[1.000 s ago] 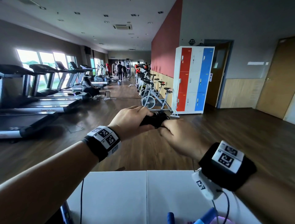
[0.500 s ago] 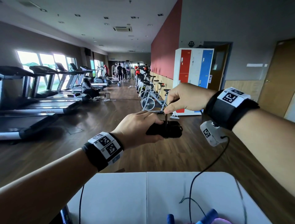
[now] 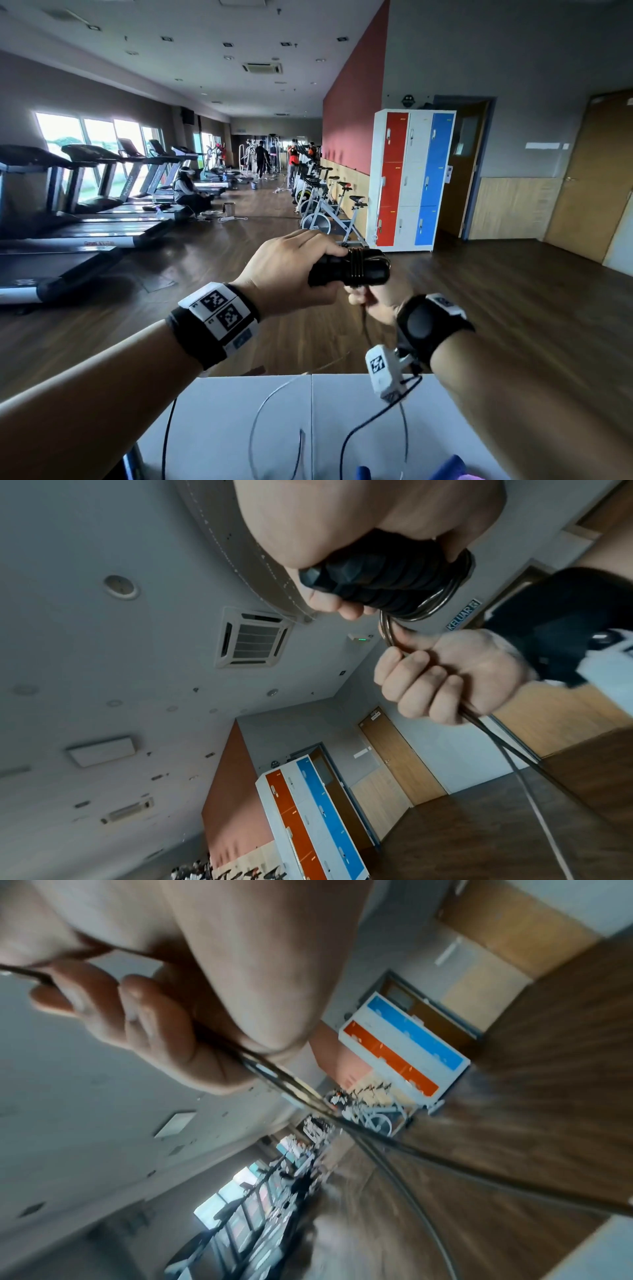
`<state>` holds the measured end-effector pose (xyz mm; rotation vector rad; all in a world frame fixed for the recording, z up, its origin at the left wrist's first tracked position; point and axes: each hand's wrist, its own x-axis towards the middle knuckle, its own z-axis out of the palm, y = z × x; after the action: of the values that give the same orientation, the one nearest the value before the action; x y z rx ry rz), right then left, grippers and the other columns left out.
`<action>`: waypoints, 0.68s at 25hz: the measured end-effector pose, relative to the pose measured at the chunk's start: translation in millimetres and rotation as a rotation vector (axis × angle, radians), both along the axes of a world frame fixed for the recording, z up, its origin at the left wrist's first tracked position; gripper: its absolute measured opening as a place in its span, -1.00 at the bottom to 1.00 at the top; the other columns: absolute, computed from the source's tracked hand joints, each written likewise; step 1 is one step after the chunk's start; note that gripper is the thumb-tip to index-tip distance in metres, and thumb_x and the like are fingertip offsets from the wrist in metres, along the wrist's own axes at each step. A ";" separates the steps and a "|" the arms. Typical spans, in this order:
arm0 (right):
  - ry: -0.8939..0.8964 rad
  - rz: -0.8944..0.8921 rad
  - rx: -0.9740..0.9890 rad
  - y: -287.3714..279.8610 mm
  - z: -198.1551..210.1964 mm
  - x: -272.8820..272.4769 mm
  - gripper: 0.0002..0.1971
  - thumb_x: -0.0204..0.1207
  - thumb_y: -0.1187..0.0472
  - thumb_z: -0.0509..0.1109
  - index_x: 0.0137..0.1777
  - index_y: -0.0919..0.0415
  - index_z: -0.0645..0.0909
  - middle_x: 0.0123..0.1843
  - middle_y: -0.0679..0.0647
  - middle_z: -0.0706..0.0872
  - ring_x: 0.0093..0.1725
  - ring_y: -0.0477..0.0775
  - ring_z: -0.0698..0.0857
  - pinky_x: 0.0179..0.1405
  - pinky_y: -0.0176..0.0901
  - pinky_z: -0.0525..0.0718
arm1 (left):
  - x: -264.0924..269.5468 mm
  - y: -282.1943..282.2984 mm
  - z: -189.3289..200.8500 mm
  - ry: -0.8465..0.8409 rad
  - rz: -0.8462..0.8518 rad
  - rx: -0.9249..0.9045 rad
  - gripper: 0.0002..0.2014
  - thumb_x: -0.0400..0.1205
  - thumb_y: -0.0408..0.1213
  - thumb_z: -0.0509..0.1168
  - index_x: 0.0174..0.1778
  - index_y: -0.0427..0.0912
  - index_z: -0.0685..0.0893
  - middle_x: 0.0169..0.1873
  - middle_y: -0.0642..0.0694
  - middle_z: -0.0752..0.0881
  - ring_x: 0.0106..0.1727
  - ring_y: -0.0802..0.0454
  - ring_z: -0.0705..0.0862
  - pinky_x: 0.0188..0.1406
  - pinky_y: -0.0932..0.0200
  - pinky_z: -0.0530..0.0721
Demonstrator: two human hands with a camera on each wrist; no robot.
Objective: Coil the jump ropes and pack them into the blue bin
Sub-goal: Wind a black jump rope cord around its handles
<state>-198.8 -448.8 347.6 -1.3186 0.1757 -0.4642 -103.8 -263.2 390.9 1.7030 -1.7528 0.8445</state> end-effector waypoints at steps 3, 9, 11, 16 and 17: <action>-0.009 -0.067 0.055 31.4 -24.2 0.1 -0.69 0.76 0.29 0.18 -0.25 0.08 0.48 -0.42 0.00 0.48 -0.55 -0.13 0.26 -0.57 -0.29 0.21 | 11.1 -3.5 -6.7 0.042 0.062 0.034 -0.49 0.41 0.10 0.28 0.23 -0.02 0.72 0.01 0.08 0.77 0.04 0.04 0.70 0.01 0.17 0.66; 0.053 -0.188 -0.276 68.6 -27.1 -18.2 -0.72 0.78 0.25 0.19 -0.01 0.41 0.67 -0.44 0.06 0.53 -0.61 -0.08 0.35 -0.60 -0.24 0.30 | 34.0 -10.7 -15.8 0.030 0.149 0.124 -0.47 0.49 0.04 0.54 0.34 -0.03 0.65 0.12 0.03 0.76 0.16 -0.01 0.65 0.17 0.07 0.64; 0.108 -0.206 -0.353 68.8 -22.4 -23.0 -0.74 0.72 0.27 0.24 -0.02 0.47 0.67 -0.46 0.08 0.50 -0.62 -0.09 0.36 -0.64 -0.29 0.28 | 37.5 -11.9 -17.7 -0.005 0.153 0.141 -0.49 0.49 0.03 0.53 0.33 -0.04 0.65 0.11 -0.01 0.77 0.16 -0.04 0.65 0.17 0.04 0.64; 0.170 -0.266 -0.863 61.9 2.8 -39.1 -0.69 0.56 0.02 0.40 -0.31 0.22 0.66 -0.52 0.00 0.54 -0.52 -0.11 0.46 -0.47 -0.01 0.40 | 46.7 -10.4 -22.3 -0.062 0.178 0.144 -0.53 0.46 -0.04 0.58 0.23 -0.12 0.69 0.01 -0.09 0.79 0.07 -0.16 0.69 0.05 -0.04 0.72; 0.208 -0.263 -0.965 59.9 13.6 -43.0 -0.68 0.60 0.05 0.42 -0.36 0.16 0.65 -0.55 -0.07 0.53 -0.55 -0.18 0.43 -0.48 -0.09 0.37 | 48.5 -9.3 -24.0 -0.065 0.180 0.151 -0.53 0.45 -0.04 0.59 0.22 -0.13 0.70 -0.02 -0.10 0.79 0.06 -0.16 0.69 0.03 -0.05 0.73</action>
<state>-241.8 -388.9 361.2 -2.3098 0.3213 -0.6710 -55.3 -272.6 366.9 1.9762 -1.7644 0.8715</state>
